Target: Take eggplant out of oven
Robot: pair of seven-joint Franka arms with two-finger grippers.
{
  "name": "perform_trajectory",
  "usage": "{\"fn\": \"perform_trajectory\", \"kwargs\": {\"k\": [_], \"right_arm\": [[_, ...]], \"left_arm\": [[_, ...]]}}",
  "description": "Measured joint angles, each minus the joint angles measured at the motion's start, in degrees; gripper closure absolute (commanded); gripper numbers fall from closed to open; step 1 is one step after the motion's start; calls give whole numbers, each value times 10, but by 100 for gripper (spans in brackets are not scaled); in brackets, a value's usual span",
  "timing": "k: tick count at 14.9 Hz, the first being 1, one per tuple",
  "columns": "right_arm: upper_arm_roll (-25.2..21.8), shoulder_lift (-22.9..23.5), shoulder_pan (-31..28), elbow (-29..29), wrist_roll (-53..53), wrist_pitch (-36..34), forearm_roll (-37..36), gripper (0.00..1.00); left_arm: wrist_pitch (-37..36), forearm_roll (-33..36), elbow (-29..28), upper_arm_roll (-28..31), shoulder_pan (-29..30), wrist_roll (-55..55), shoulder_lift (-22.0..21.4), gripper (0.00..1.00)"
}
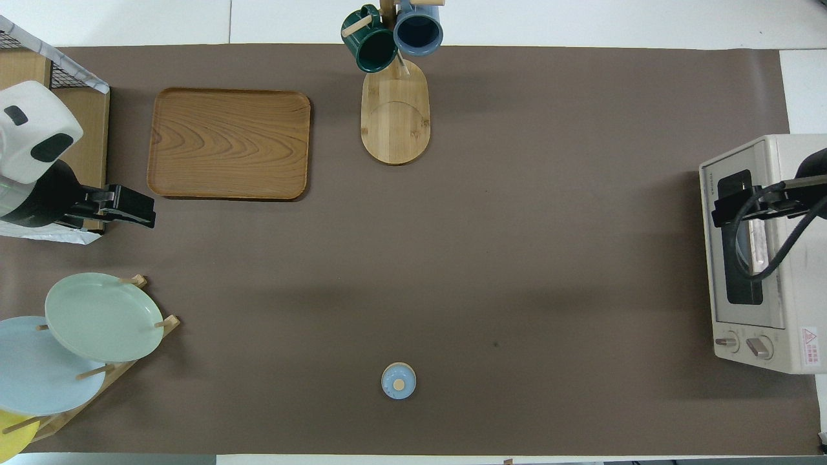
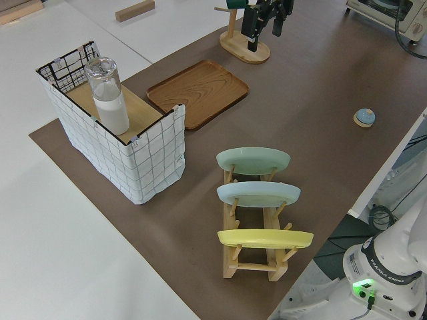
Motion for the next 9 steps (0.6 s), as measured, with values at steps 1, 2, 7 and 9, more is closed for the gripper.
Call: {"fn": "perform_trajectory", "kwargs": {"k": [1, 2, 7, 9], "right_arm": [[0, 0, 0, 0, 0, 0, 0, 0], [0, 0, 0, 0, 0, 0, 0, 0], [0, -1, -1, 0, 0, 0, 0, 6], [-1, -1, -2, 0, -1, 2, 0, 83]], "left_arm": [[0, 0, 0, 0, 0, 0, 0, 0], [0, 0, 0, 0, 0, 0, 0, 0], [0, 0, 0, 0, 0, 0, 0, 0], [0, 0, 0, 0, 0, 0, 0, 0]]}}
